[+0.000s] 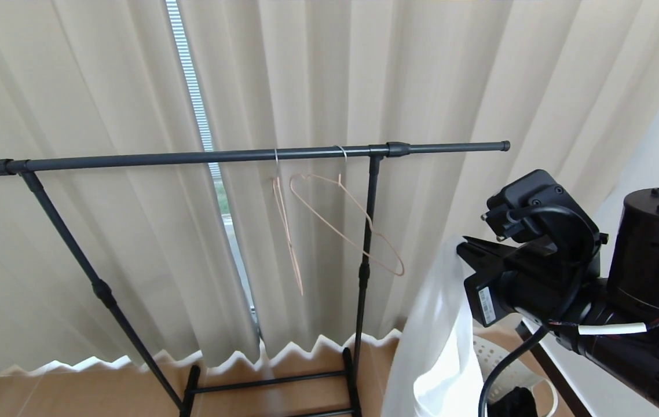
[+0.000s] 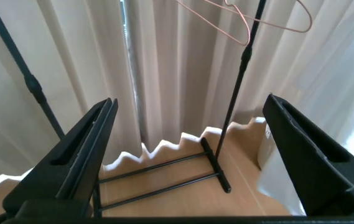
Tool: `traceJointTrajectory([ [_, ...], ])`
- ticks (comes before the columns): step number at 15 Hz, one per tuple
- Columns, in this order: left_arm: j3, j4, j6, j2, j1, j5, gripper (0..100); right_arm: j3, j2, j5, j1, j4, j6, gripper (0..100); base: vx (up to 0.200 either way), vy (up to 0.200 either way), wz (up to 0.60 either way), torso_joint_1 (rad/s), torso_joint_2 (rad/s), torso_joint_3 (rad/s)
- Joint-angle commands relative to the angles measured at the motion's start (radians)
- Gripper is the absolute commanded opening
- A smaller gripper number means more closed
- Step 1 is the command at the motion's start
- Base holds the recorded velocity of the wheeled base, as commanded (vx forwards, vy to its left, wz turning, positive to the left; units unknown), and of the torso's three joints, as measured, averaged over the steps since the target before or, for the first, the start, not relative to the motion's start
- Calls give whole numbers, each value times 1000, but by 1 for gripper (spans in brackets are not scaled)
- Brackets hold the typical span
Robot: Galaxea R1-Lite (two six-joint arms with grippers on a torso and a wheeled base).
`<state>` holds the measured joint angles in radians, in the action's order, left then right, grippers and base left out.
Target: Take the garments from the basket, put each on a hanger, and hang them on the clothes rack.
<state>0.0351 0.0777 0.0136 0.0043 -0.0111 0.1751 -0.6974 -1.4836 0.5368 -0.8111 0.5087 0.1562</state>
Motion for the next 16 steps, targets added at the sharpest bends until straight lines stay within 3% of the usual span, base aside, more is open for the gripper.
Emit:
traceJointTrajectory([
  [1, 0, 1, 0, 0, -1, 0, 100, -1, -1, 0, 0, 1, 0, 0, 0, 0, 0, 0, 0, 0],
  [5, 0, 1, 0, 0, -1, 0, 100, 1, -1, 0, 1, 2, 0, 0, 0, 0, 450, -1, 3, 3],
  [13, 0, 1, 0, 0, -1, 0, 100, 7, 0, 0, 1, 2, 0, 0, 0, 0, 0, 0, 0, 0],
  [16, 0, 1, -1, 0, -1, 0, 100, 7, -1, 0, 1, 2, 0, 0, -200, 0, 0, 12, 9, 4],
])
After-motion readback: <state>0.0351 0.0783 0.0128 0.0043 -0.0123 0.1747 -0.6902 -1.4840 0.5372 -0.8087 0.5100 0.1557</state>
